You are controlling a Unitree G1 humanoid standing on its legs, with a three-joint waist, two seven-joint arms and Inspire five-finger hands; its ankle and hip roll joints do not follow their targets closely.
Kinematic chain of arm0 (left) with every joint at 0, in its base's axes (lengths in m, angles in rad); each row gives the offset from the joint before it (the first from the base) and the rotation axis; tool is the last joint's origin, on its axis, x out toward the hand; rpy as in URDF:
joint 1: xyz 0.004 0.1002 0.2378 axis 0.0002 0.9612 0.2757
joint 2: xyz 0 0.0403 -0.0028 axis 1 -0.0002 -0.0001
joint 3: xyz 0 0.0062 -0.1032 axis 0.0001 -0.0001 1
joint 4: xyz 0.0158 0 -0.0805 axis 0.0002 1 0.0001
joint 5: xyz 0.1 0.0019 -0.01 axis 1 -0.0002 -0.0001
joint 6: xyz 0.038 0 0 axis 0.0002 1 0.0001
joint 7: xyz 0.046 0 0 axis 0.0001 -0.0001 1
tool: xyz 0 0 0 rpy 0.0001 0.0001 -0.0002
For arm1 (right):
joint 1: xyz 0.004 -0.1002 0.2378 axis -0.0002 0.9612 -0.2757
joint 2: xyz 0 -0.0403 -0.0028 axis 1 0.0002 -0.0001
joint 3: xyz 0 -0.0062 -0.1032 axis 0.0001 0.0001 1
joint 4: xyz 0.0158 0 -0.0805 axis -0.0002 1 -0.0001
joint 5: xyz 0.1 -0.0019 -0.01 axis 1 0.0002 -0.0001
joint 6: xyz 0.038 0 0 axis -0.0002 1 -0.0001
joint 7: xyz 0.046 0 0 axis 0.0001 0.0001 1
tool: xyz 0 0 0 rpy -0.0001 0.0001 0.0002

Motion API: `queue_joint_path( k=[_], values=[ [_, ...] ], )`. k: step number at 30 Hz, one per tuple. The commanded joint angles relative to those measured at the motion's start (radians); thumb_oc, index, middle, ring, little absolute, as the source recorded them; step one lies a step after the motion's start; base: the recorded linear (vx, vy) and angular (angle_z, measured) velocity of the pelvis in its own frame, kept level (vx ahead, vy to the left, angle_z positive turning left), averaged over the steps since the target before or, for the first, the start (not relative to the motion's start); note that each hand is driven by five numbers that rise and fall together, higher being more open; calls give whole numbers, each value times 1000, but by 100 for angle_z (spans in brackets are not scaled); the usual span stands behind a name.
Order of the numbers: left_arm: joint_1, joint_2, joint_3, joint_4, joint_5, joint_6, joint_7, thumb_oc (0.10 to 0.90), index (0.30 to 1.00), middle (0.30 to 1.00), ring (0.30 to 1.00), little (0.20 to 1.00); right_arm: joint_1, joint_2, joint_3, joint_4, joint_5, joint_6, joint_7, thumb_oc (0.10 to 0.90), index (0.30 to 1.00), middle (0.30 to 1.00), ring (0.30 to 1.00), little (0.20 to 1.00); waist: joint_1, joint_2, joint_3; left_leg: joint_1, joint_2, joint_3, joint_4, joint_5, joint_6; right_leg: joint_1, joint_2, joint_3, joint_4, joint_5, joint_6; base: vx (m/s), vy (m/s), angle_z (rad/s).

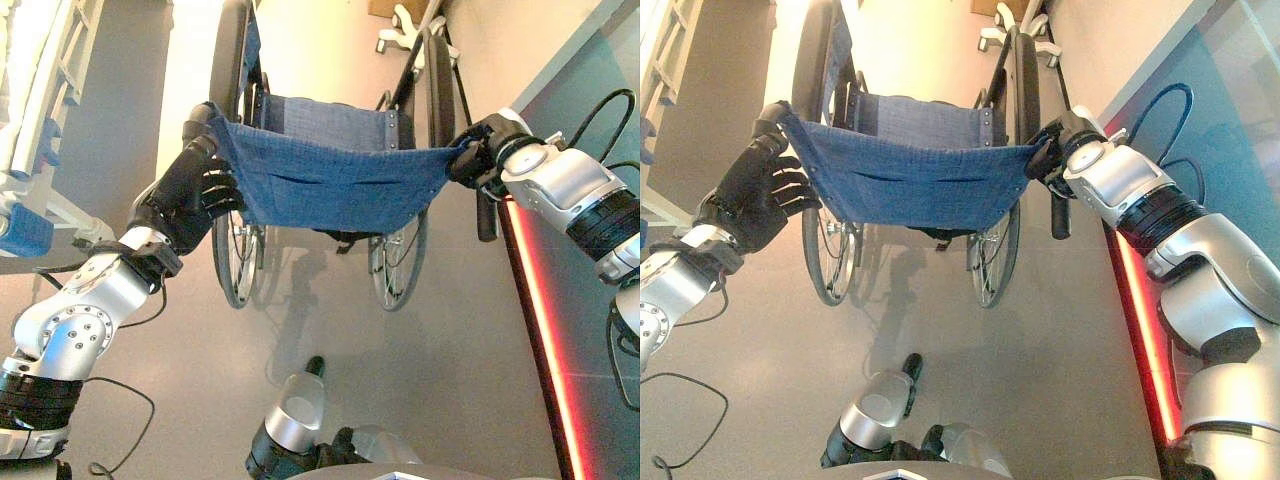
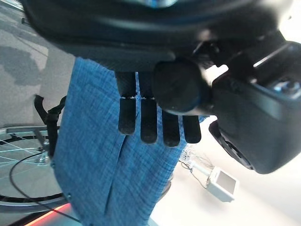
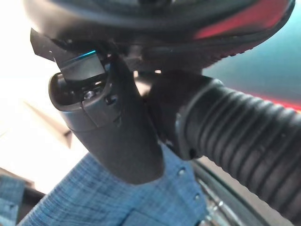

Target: Push the wheelchair next to the bed

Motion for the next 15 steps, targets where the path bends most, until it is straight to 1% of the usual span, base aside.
queue_joint_path(
  k=[1, 2, 3, 4, 5, 6, 7, 8, 9, 12, 13, 14, 15],
  values=[
    [3, -51, -108, -125, -126, -38, -111, 400, 300, 300, 300, 300, -205, 105, -26, -134, 33, -252, 28, 400, 300, 300, 300, 300, -62, 12, -276, -211, -108, -197, 23, 159, -110, 121, 77, -83, -432, 274, -109, 152, -252, 0],
    [8, -47, -103, -130, -134, -62, -111, 400, 300, 300, 300, 300, -215, 106, -23, -144, 20, -260, 24, 400, 300, 300, 300, 300, -78, 30, -262, -216, -102, -236, 68, 169, -128, 94, 37, -105, -527, 254, -131, 92, -365, 8],
    [4, -44, -107, -130, -137, -98, -122, 400, 300, 300, 300, 300, -232, 106, -16, -152, -10, -272, 23, 400, 300, 300, 300, 300, -97, 57, -239, -189, -85, -287, 70, 152, -137, 13, -27, -120, -573, 315, -114, 89, -446, 17],
    [0, -43, -109, -130, -133, -108, -130, 400, 300, 300, 300, 300, -241, 105, -12, -162, -17, -272, 14, 400, 300, 300, 300, 300, -111, 65, -226, -161, -72, -314, 61, 127, -139, -35, -74, -117, -588, 365, -90, 157, -566, 40],
    [-14, -39, -117, -127, -127, -119, -138, 400, 300, 300, 300, 300, -256, 111, -12, -175, -24, -265, 2, 400, 300, 300, 300, 300, -131, 72, -204, -115, -49, -349, 49, 73, -142, -92, -143, -101, -590, 446, -53, 193, -474, 37],
    [-22, -37, -120, -125, -127, -120, -138, 400, 300, 300, 300, 300, -261, 114, -15, -179, -25, -262, -2, 400, 300, 300, 300, 300, -137, 75, -193, -98, -39, -359, 45, 54, -144, -106, -161, -93, -586, 468, -44, 273, -543, 57],
    [-41, -30, -124, -124, -134, -116, -131, 400, 300, 300, 300, 300, -266, 122, -26, -192, -27, -252, -8, 400, 300, 300, 300, 300, -148, 80, -173, -62, -14, -376, 38, 23, -149, -128, -186, -74, -577, 501, -31, 285, -524, 66],
    [-69, -23, -130, -116, -138, -109, -123, 400, 300, 300, 300, 300, -273, 142, -45, -216, -28, -227, -30, 400, 300, 300, 300, 300, -161, 77, -153, -30, 25, -391, 38, -4, -157, -163, -188, -54, -544, 507, -26, 397, -668, 81],
    [-90, -21, -133, -109, -146, -96, -121, 400, 300, 300, 300, 300, -274, 161, -55, -235, -39, -207, -41, 400, 300, 300, 300, 300, -162, 68, -144, -17, 57, -390, 50, -3, -165, -163, -178, -75, -522, 483, -23, 386, -590, 72],
    [-74, -48, -144, -109, -153, -87, -129, 400, 300, 300, 300, 300, -280, 172, -40, -216, -34, -217, -27, 400, 300, 300, 300, 300, -159, 48, -158, -26, 96, -396, 112, 36, -181, -139, -144, -103, -513, 438, -37, 295, -350, 40],
    [-54, -65, -148, -117, -144, -86, -136, 400, 300, 300, 300, 300, -280, 178, -33, -200, -38, -230, -14, 400, 300, 300, 300, 300, -158, 38, -165, -33, 119, -392, 143, 60, -189, -126, -127, -112, -512, 417, -55, 257, -311, 41],
    [-44, -77, -152, -124, -145, -83, -135, 400, 300, 300, 300, 300, -281, 180, -22, -190, -34, -242, -11, 400, 300, 300, 300, 300, -157, 32, -169, -48, 130, -391, 180, 85, -196, -119, -117, -118, -513, 408, -69, 276, -468, 48],
    [-27, -118, -169, -139, -128, -67, -131, 400, 300, 300, 300, 300, -276, 194, 2, -188, -34, -260, -19, 400, 300, 300, 300, 300, -152, 17, -167, -103, 142, -377, 320, 157, -202, -97, -100, -143, -523, 396, -105, 174, -359, 46]
  ],
)
